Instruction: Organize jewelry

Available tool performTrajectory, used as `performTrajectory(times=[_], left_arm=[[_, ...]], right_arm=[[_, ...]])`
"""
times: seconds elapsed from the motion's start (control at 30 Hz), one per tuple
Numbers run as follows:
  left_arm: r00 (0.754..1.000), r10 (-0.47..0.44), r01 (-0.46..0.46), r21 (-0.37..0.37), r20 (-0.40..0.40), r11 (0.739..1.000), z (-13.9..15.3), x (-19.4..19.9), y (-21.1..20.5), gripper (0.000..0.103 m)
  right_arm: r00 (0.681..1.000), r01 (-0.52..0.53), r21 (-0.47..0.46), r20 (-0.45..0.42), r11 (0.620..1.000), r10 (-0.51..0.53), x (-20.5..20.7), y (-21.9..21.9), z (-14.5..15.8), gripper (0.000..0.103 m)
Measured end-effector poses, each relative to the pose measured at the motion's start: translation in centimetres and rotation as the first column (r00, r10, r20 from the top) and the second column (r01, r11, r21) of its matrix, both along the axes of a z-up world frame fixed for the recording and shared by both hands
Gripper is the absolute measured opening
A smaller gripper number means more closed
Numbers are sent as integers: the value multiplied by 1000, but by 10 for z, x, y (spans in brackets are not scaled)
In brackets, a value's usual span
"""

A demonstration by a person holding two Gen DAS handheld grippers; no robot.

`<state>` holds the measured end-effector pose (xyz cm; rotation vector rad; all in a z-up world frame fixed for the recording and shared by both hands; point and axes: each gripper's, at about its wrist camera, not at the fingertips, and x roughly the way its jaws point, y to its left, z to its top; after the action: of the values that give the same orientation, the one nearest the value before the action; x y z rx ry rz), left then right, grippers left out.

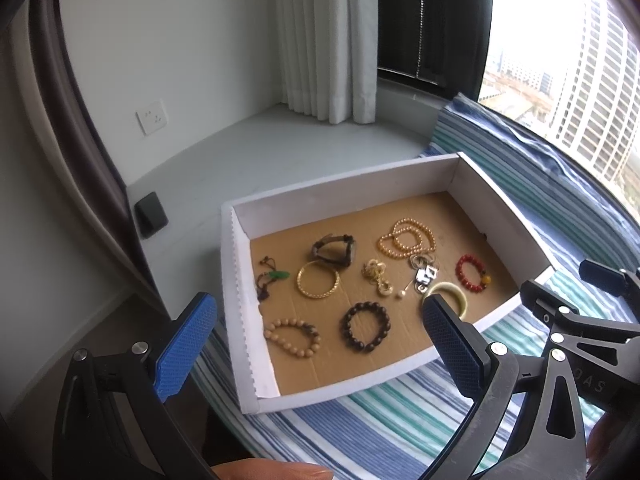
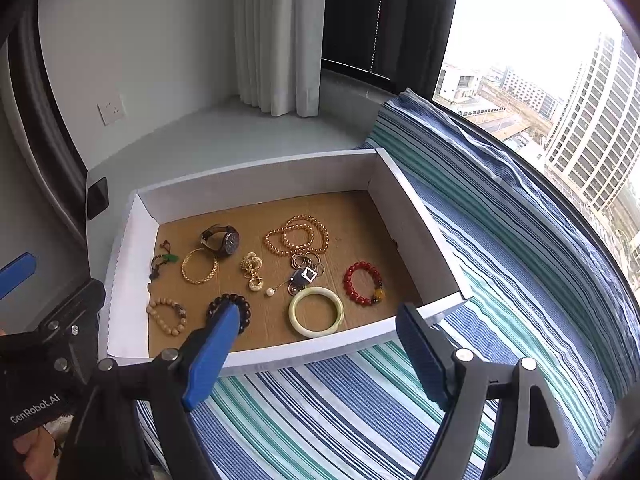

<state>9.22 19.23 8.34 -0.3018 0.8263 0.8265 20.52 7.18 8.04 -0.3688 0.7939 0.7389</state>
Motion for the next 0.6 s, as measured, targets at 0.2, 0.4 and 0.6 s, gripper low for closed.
performTrajectory(times=[0.2, 0.4, 0.6], left_arm=[[1000, 5, -5, -9, -3, 1000, -1, 0, 2, 102], [1000, 2, -2, -9, -5, 1000, -2, 0, 1, 102], [1000, 4, -4, -10, -5, 1000, -3, 0, 2, 102]], right_arm=[[1000, -1, -1, -4, 1000, 1, 0, 0, 0, 82], [1000, 0, -2, -7, 1000, 0, 1, 0, -1, 82], [1000, 1, -4, -9, 1000, -1, 1, 1, -3, 82]])
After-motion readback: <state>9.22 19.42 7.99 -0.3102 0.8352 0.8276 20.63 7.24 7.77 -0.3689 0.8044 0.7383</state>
